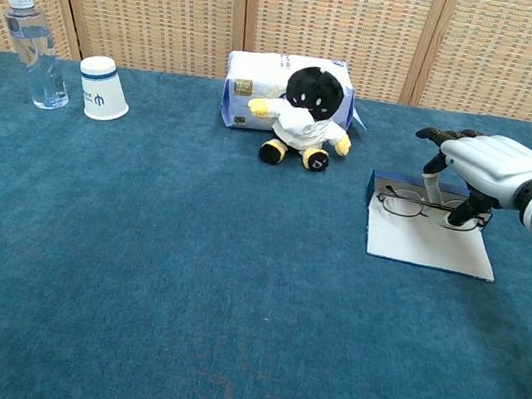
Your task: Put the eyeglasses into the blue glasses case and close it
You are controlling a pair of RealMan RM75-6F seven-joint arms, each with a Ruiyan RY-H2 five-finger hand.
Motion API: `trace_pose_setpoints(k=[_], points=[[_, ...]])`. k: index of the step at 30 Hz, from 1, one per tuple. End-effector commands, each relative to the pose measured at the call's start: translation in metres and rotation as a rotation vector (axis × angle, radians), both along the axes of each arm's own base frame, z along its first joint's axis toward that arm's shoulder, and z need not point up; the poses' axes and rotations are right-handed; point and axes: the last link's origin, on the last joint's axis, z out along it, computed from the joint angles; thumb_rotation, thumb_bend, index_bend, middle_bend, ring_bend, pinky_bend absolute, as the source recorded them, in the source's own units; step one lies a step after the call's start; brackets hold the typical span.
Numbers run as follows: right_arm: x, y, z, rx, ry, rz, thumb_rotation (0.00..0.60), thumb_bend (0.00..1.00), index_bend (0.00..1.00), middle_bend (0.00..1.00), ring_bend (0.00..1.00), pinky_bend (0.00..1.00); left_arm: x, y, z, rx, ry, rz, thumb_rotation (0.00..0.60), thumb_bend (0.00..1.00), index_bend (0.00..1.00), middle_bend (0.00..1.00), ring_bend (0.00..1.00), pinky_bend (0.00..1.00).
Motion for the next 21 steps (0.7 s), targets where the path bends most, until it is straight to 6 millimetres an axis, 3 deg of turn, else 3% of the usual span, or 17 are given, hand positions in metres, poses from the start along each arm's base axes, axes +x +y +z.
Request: trace_pose_setpoints(k=[1,13,21], points=[[0.003,-0.006,-0.001,-0.004,0.012,-0.004,0.6,0.44,0.63,0.0,0.0,0.0,0.0,0.001,0.0,0.0,0.0,0.004,0.6,0.08,0.0,0.0,0.0,0.0],[0.007,-0.018,-0.007,-0.007,0.066,-0.021,0.6,0.41,0.62,0.0,0.0,0.0,-0.003,0.003,0.0,0.0,-0.002,0.022,0.6,0.08,0.0,0.0,0.0,0.0],[0.009,-0.016,-0.009,-0.021,0.054,-0.02,0.6,0.27,0.39,0.0,0.0,0.0,-0.004,0.003,0.002,0.002,-0.005,0.025,0.6,0.08,0.0,0.0,0.0,0.0]])
